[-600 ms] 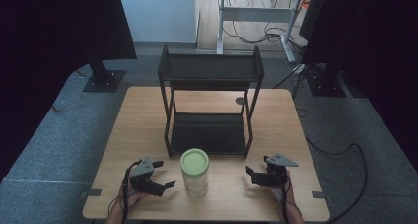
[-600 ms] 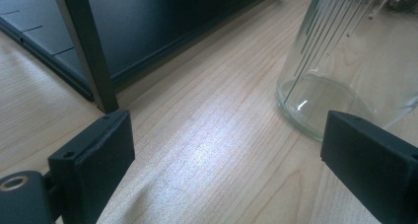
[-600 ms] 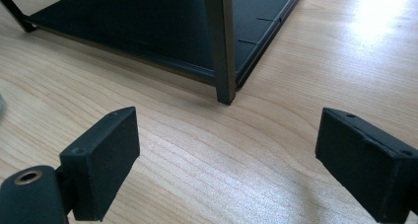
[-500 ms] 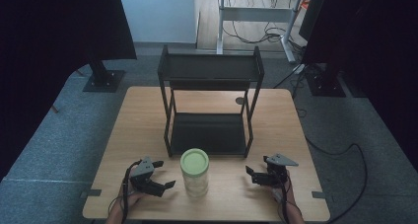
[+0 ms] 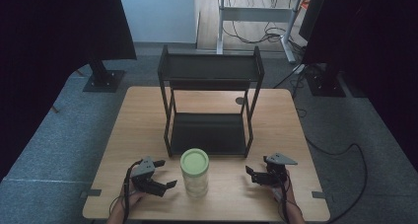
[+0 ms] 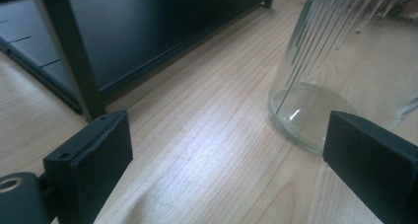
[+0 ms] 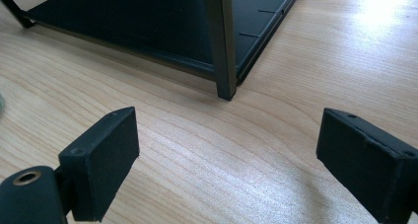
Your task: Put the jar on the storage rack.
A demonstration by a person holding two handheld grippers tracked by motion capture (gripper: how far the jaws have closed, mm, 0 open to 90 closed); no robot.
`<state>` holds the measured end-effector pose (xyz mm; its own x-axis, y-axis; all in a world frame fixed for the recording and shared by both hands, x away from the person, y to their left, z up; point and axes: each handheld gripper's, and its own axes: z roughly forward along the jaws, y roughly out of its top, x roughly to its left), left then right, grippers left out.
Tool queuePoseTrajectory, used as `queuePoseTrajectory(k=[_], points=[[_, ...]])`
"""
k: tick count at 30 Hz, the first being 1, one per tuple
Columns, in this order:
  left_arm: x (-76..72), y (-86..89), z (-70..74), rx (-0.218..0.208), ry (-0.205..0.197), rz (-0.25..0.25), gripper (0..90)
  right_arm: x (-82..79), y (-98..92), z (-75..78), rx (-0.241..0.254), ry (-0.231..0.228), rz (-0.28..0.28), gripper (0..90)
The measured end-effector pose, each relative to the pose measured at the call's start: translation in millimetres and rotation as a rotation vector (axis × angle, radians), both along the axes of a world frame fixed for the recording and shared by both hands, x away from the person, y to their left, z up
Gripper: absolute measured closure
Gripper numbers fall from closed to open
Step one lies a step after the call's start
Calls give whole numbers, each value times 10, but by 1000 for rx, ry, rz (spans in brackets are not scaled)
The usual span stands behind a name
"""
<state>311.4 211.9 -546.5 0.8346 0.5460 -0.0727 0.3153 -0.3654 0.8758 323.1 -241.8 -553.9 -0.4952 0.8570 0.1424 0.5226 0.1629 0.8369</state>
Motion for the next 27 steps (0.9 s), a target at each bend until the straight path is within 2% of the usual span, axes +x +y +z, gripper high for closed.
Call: queuePoseTrajectory(k=[4, 9, 17, 22, 27], points=[[-20, -16, 51, -26, -16, -10, 54, -8, -6, 2, 4, -8, -4, 92], [-69, 12, 163, -78, -41, -14, 54, -4, -4, 1, 4, -4, 4, 91], [-160, 34, 312, -107, -91, -39, 51, -2, 2, 1, 1, -3, 10, 91], [-222, 14, 401, -133, -108, -88, 51, -4, 0, 1, 5, -4, 18, 90], [-267, -29, 449, -131, -123, -115, 43, -4, 4, 1, 0, -6, 22, 89]])
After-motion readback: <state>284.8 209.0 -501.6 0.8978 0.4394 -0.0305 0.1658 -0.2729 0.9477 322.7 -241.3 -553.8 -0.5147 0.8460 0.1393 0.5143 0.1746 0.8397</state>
